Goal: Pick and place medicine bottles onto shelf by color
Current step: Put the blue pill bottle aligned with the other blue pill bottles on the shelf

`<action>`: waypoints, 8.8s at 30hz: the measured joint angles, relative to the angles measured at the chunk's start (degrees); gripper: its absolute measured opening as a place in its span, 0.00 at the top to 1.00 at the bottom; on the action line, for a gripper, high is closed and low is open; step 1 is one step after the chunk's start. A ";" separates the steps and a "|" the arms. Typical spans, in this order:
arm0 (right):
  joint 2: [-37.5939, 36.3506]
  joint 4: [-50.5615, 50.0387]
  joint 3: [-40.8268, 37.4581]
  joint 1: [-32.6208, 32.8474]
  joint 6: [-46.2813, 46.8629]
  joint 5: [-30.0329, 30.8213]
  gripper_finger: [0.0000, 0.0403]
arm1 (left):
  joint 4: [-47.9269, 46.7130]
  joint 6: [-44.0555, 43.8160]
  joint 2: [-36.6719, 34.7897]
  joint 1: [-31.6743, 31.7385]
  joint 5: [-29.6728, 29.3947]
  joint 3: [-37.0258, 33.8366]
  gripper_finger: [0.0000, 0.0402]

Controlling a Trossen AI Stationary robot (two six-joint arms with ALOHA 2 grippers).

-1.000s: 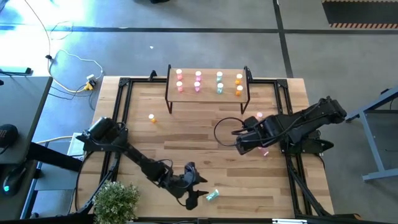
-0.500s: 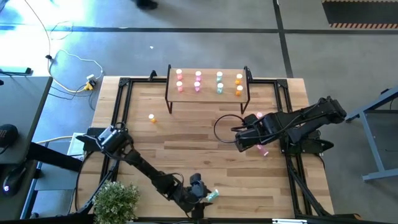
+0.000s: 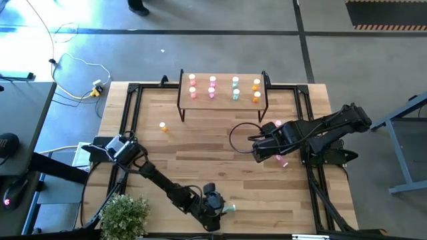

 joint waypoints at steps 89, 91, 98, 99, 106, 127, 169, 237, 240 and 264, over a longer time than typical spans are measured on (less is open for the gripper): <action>-21.96 39.85 8.41 0.33 -40.90 22.70 0.43 | 62.02 -1.14 -15.27 34.73 27.14 -0.04 0.75; -21.27 39.85 8.41 0.33 -40.84 23.58 0.43 | 62.21 -1.53 -15.27 35.24 27.30 -0.04 0.75; -18.84 39.82 8.39 0.27 -39.81 28.41 0.43 | 62.21 -1.55 -15.27 35.86 28.83 -0.04 0.75; -18.63 39.82 8.39 0.03 -39.22 28.57 0.43 | 62.19 -1.55 -15.27 35.84 28.85 -0.04 0.75; -17.53 39.57 8.37 -1.69 -36.92 25.74 0.43 | 62.18 -0.91 -15.27 35.88 29.70 -0.04 0.75; -17.09 37.90 8.37 -2.67 -34.51 23.57 0.67 | 61.83 -0.67 -15.27 36.33 30.25 -0.04 0.75; -19.29 33.06 8.37 -2.70 -34.88 34.18 0.71 | 54.22 -1.11 -15.25 42.28 46.02 0.02 0.50; -20.96 97.87 -47.47 -18.00 -51.41 17.08 0.71 | 7.90 16.98 -57.32 43.01 22.12 -29.24 0.55; -20.96 99.77 -49.21 -17.38 -53.97 20.07 0.71 | 7.88 17.80 -57.32 43.01 22.12 -29.24 0.55; -8.66 95.34 -37.47 -27.43 -71.44 16.47 0.71 | 6.74 19.50 -57.32 43.01 22.14 -29.22 0.55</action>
